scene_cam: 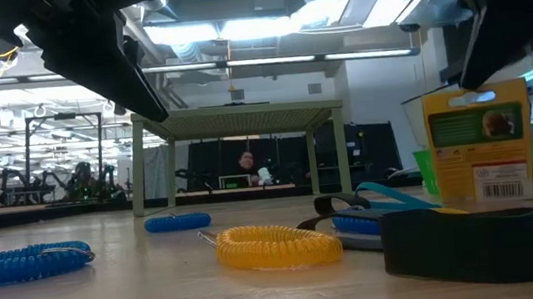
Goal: Pick & Place Office Desk Supplies
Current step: Put the crayon box into the green bin
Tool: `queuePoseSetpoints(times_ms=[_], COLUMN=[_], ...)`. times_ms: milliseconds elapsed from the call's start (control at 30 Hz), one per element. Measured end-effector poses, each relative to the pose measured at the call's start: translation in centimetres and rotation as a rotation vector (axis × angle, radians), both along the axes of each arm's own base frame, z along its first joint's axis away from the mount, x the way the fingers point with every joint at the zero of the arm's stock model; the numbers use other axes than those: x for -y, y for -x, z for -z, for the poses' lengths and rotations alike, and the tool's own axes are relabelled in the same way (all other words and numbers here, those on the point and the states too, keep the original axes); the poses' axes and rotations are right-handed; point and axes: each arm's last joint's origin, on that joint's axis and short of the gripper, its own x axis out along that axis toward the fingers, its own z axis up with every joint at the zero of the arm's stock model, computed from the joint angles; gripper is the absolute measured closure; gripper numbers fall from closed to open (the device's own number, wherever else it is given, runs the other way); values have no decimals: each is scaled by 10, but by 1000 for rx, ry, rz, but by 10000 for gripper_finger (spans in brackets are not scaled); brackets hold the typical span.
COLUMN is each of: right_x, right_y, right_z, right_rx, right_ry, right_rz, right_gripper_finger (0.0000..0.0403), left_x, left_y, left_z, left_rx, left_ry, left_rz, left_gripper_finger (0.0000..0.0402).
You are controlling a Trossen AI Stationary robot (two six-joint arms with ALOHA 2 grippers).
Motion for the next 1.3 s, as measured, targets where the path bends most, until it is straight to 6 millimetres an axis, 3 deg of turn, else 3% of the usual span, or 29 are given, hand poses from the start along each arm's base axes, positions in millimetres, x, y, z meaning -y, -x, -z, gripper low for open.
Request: queuePoseSetpoints(times_ms=[567,933,1100,1300], right_x=[14,25,26,22], right_y=[10,19,21,18], right_z=[-21,-45,-49,-46], right_rx=[60,178,183,168], right_ry=[52,93,60,-106], right_rz=[56,73,76,166], right_gripper_finger=[403,403,403,388], left_x=[0,2,2,1], left_y=[0,-3,-4,-7], left_z=[0,-2,-3,-6], left_rx=[0,37,48,112], left_ry=[2,21,26,-12], left_rz=[0,0,0,-41], left_gripper_finger=[254,254,254,254])
